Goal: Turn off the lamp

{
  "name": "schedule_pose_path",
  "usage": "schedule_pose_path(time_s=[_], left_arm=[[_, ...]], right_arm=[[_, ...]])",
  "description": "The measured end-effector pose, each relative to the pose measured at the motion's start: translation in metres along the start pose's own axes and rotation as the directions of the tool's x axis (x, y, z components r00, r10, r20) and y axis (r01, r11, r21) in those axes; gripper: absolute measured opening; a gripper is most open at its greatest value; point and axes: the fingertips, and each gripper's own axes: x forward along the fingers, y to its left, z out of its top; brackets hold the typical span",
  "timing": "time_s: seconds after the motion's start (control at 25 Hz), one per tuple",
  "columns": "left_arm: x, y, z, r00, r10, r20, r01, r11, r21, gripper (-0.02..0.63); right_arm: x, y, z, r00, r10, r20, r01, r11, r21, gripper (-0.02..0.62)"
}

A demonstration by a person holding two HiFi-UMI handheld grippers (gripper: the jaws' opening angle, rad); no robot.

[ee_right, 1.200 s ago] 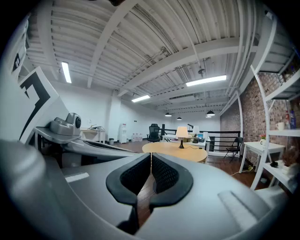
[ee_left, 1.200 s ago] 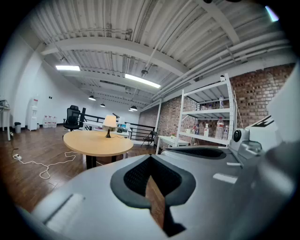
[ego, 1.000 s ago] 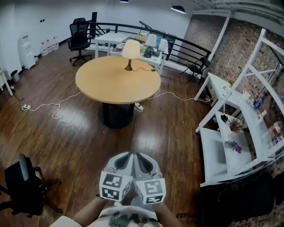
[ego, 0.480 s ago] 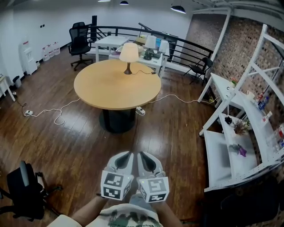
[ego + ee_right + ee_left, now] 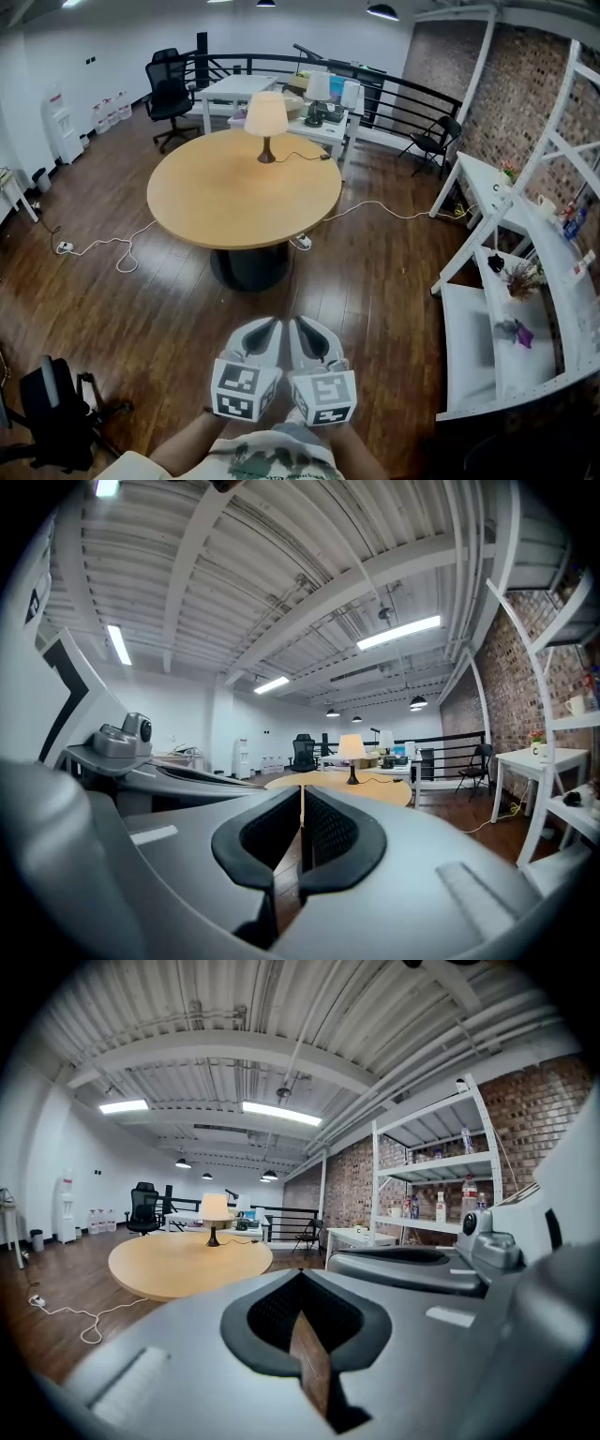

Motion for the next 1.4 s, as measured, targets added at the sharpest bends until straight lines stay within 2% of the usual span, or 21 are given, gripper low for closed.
schedule_pose_path(time_s=[0.4,0.6,0.84,1.24,1.4], left_arm=[[0.083,-0.020,0.020,0.999,0.037,-0.015,-0.037,0.999,0.013,-0.005],[0.106,-0.029,0.024,0.999,0.051,-0.019,-0.051,0.999,0.013,-0.003],[0.128,-0.039,0.028,0.998,0.063,-0.008,-0.062,0.997,0.049,-0.005],[0.183,-0.022,0.025,0.998,0.063,-0.018,-0.063,0.998,0.011,-0.005],[0.222,-0.008,0.030,0.998,0.053,-0.022,-0.053,0.999,-0.004,-0.005]], right_arm=[[0.024,-0.080,0.012,1.000,0.029,0.004,-0.028,0.999,-0.015,0.009],[0.026,-0.111,0.018,1.000,0.024,0.013,-0.024,1.000,-0.015,0.009],[0.027,-0.139,0.010,1.000,0.007,0.027,-0.007,1.000,-0.009,0.009],[0.070,-0.175,-0.010,1.000,0.007,-0.013,-0.007,1.000,-0.008,0.009],[0.103,-0.196,0.001,1.000,0.003,-0.013,-0.003,1.000,-0.019,0.009]])
